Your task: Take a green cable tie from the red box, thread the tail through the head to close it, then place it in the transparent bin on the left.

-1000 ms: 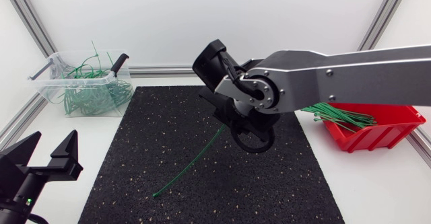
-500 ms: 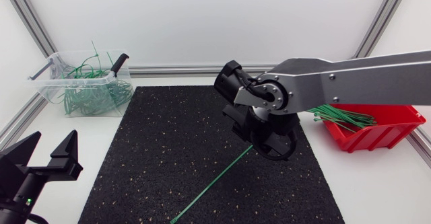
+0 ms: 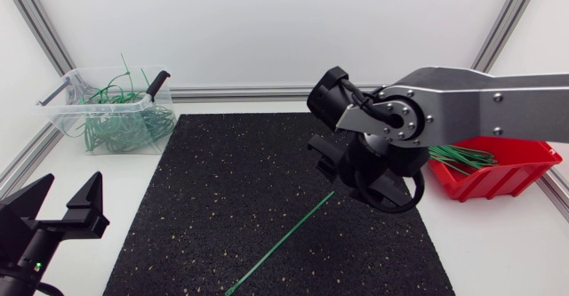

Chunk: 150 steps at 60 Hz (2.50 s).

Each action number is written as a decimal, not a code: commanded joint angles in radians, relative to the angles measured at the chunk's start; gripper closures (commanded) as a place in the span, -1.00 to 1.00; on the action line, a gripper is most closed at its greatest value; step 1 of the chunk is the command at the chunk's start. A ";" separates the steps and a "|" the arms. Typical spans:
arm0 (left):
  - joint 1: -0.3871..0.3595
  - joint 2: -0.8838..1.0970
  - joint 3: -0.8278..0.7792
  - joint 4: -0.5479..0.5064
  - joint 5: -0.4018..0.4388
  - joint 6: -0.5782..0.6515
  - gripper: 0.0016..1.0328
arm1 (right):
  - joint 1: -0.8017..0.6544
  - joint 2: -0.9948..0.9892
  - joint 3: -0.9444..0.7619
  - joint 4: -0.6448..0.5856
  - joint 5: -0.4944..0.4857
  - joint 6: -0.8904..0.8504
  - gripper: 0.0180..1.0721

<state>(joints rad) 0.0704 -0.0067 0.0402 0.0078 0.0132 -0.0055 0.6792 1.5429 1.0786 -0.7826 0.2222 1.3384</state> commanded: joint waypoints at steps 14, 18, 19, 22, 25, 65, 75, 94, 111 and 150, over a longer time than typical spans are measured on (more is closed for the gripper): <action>-0.006 0.001 -0.039 -0.028 -0.002 -0.025 -0.91 | -0.012 -0.021 0.000 -0.014 -0.086 -0.449 -0.31; -0.006 0.001 -0.037 -0.028 -0.002 -0.025 -0.91 | -0.015 -0.020 0.009 -0.012 -0.112 -0.568 -0.31; -0.004 -0.001 -0.037 -0.028 -0.002 -0.025 -0.91 | -0.015 -0.020 0.011 -0.012 -0.115 -0.599 -0.31; -0.006 -0.003 -0.037 -0.028 -0.002 -0.025 -0.91 | -0.015 -0.020 0.011 -0.003 -0.119 -0.665 -0.31; -0.006 -0.003 -0.039 -0.028 -0.002 -0.025 -0.91 | -0.017 -0.020 0.004 0.003 -0.119 -0.725 -0.30; -0.004 -0.001 -0.037 -0.028 -0.002 -0.025 -0.91 | 0.074 0.054 0.043 0.009 -0.360 -1.595 -0.66; -0.004 -0.001 -0.037 -0.028 -0.002 -0.025 -0.91 | 0.143 0.068 0.037 0.020 -0.314 -1.703 -0.77; -0.004 -0.001 -0.037 -0.028 -0.002 -0.025 -0.91 | 0.229 0.095 0.075 0.046 -0.331 -1.737 -0.48; -0.001 -0.003 -0.039 -0.028 -0.002 -0.025 -0.91 | 0.322 0.189 0.107 0.039 -0.325 -1.938 -0.49; 0.002 -0.003 -0.037 -0.028 -0.002 -0.025 -0.91 | 0.450 0.355 0.129 0.112 -0.305 -2.079 -0.09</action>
<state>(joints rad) 0.0708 -0.0067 0.0402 0.0078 0.0132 -0.0055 1.1259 1.8687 1.2041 -0.6731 -0.0929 -0.7048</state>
